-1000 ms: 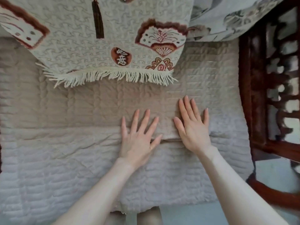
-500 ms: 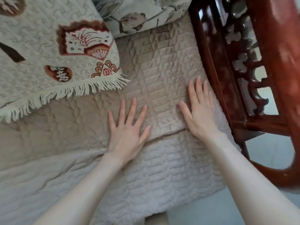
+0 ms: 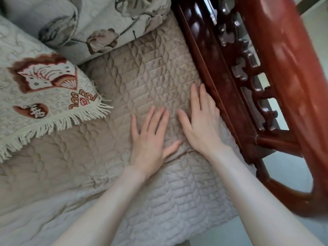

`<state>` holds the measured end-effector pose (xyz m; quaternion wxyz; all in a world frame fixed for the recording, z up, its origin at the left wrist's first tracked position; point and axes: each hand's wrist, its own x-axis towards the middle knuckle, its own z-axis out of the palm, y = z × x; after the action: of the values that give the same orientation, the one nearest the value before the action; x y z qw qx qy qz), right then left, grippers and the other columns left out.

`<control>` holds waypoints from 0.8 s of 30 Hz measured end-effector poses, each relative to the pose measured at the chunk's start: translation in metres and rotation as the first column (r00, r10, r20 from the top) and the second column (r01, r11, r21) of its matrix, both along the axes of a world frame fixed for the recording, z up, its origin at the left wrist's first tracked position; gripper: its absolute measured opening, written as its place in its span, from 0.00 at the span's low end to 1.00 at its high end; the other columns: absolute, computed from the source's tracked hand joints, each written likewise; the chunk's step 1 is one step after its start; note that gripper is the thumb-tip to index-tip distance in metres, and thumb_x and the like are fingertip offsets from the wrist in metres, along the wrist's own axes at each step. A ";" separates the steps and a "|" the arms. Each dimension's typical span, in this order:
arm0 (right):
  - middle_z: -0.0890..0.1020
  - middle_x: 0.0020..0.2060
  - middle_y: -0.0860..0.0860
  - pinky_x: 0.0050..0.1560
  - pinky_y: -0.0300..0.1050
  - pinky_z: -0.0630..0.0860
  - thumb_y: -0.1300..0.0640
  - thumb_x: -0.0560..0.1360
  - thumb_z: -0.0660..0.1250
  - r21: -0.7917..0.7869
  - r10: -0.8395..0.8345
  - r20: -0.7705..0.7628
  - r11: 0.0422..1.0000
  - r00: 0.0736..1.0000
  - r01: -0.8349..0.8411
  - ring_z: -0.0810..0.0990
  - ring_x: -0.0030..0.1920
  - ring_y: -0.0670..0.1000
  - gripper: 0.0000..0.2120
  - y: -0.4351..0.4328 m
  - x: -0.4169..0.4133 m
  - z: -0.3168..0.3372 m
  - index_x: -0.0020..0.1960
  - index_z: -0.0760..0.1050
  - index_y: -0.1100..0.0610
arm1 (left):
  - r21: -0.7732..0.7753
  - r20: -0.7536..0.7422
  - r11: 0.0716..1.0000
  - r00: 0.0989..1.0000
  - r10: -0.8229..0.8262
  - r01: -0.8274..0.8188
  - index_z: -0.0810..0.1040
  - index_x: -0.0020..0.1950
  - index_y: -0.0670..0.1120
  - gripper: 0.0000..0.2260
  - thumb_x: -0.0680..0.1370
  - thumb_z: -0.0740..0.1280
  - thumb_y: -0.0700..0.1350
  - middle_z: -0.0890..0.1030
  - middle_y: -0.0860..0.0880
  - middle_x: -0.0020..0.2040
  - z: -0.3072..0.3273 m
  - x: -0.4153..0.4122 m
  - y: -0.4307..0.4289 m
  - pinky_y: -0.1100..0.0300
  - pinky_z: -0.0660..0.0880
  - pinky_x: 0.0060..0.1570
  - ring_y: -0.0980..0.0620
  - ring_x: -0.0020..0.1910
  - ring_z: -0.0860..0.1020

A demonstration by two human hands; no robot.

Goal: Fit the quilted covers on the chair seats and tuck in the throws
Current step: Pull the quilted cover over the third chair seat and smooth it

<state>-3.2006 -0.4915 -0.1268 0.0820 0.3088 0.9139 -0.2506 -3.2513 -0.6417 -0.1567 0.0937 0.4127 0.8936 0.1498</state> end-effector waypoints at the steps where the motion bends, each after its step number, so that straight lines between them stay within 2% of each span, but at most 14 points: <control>1: 0.53 0.78 0.59 0.72 0.52 0.54 0.42 0.78 0.50 -0.008 -0.005 -0.006 1.000 1.000 0.005 0.54 0.76 0.56 0.34 0.001 0.002 -0.001 0.79 0.49 0.57 | 0.011 -0.012 1.000 1.000 -0.024 0.024 0.72 0.70 0.42 0.32 0.74 0.60 0.62 0.73 0.44 0.69 0.000 0.002 0.002 0.30 0.58 0.67 0.46 0.72 0.64; 5: 0.51 0.79 0.53 0.73 0.47 0.48 0.46 0.79 0.49 -0.074 -0.023 -0.011 0.997 1.000 0.022 0.49 0.77 0.52 0.31 0.001 0.008 0.002 0.79 0.49 0.55 | -0.026 -0.101 0.999 0.995 -0.021 0.018 0.75 0.61 0.46 0.22 0.74 0.63 0.59 0.77 0.47 0.60 -0.010 -0.001 0.008 0.32 0.61 0.64 0.47 0.64 0.69; 8: 0.54 0.78 0.54 0.72 0.52 0.53 0.48 0.81 0.51 -0.108 -0.055 0.007 0.993 0.998 0.056 0.53 0.76 0.54 0.29 0.003 0.006 0.013 0.79 0.49 0.55 | -0.003 -0.123 1.000 0.992 -0.022 0.022 0.78 0.51 0.46 0.13 0.76 0.62 0.53 0.79 0.48 0.52 -0.011 -0.007 0.014 0.37 0.60 0.63 0.47 0.58 0.70; 12: 0.62 0.74 0.59 0.66 0.56 0.61 0.50 0.82 0.56 -0.067 -0.095 0.087 0.993 0.992 0.101 0.62 0.69 0.60 0.31 0.002 0.000 0.025 0.79 0.49 0.60 | -0.006 -0.160 0.998 0.985 -0.063 0.063 0.77 0.43 0.44 0.10 0.76 0.61 0.49 0.78 0.46 0.44 0.004 -0.013 0.019 0.44 0.61 0.58 0.46 0.51 0.72; 16: 0.65 0.69 0.58 0.62 0.55 0.59 0.47 0.82 0.55 -0.059 -0.176 0.128 0.981 0.976 0.184 0.63 0.66 0.59 0.30 0.000 -0.009 0.029 0.78 0.53 0.61 | 0.027 -0.223 0.999 0.975 -0.016 0.022 0.76 0.42 0.42 0.11 0.77 0.61 0.48 0.77 0.44 0.42 0.027 -0.019 0.002 0.46 0.62 0.56 0.45 0.48 0.70; 20: 0.66 0.67 0.59 0.66 0.52 0.59 0.49 0.82 0.57 -0.223 -0.271 0.051 0.935 0.961 0.276 0.64 0.67 0.59 0.24 0.000 -0.017 0.033 0.73 0.62 0.61 | 0.028 -0.245 0.999 0.969 -0.021 0.028 0.76 0.43 0.41 0.11 0.78 0.61 0.48 0.77 0.43 0.43 0.040 -0.026 -0.016 0.46 0.62 0.57 0.45 0.49 0.70; 24: 0.68 0.66 0.59 0.64 0.46 0.62 0.49 0.79 0.64 -0.309 -0.310 0.074 0.897 0.948 0.317 0.68 0.66 0.58 0.27 0.005 -0.020 0.030 0.71 0.62 0.63 | 0.056 -0.205 0.993 0.972 0.115 -0.105 0.76 0.44 0.41 0.10 0.77 0.61 0.47 0.77 0.42 0.45 0.043 -0.025 -0.029 0.47 0.61 0.56 0.44 0.50 0.69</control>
<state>-3.2204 -0.4863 -0.0972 0.0997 0.4376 0.7990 -0.4003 -3.2762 -0.6708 -0.1140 -0.0177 0.3779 0.9164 0.1307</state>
